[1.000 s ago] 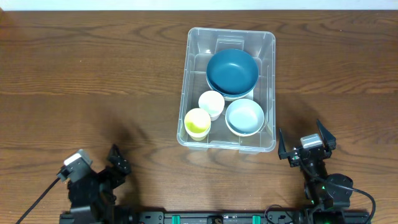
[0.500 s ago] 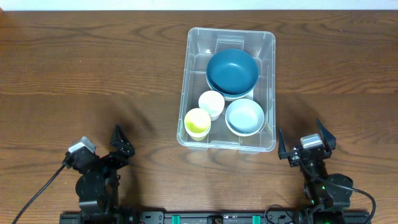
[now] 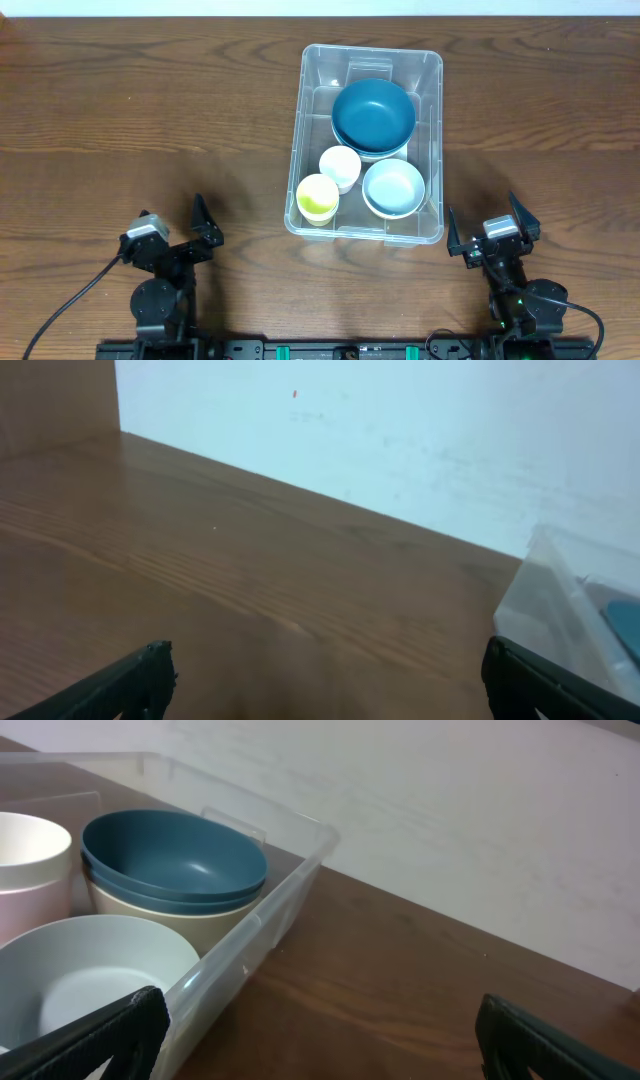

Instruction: Pack container

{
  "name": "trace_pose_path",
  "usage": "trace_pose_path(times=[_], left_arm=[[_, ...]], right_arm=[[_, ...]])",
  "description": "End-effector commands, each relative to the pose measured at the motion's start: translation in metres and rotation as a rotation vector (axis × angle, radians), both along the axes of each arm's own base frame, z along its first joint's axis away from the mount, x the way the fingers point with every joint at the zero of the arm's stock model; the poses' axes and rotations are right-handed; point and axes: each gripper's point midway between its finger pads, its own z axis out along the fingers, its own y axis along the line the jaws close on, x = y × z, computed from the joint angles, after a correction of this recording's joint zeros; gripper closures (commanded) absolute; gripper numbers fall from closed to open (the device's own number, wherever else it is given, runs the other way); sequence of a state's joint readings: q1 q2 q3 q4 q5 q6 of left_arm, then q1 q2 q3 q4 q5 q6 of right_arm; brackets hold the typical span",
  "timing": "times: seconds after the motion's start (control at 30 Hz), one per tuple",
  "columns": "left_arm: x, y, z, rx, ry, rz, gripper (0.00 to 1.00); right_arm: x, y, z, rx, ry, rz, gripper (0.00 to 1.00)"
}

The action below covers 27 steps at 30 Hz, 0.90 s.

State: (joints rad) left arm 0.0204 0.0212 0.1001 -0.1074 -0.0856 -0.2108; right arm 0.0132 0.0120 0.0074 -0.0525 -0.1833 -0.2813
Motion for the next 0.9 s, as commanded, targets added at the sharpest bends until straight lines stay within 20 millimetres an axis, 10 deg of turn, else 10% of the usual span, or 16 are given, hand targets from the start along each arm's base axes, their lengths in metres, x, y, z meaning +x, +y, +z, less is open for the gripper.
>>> trace_pose_path(times=[0.0,0.87], left_arm=[[0.001,-0.001,-0.005,0.053,0.004,-0.010,0.02],[0.006,-0.012,-0.033,0.213,0.067,-0.095,0.02]], right_arm=[[0.000,-0.002,0.000,-0.011,-0.003,-0.010,0.01],[0.000,-0.002,-0.001,-0.011,-0.003,-0.010,0.01]])
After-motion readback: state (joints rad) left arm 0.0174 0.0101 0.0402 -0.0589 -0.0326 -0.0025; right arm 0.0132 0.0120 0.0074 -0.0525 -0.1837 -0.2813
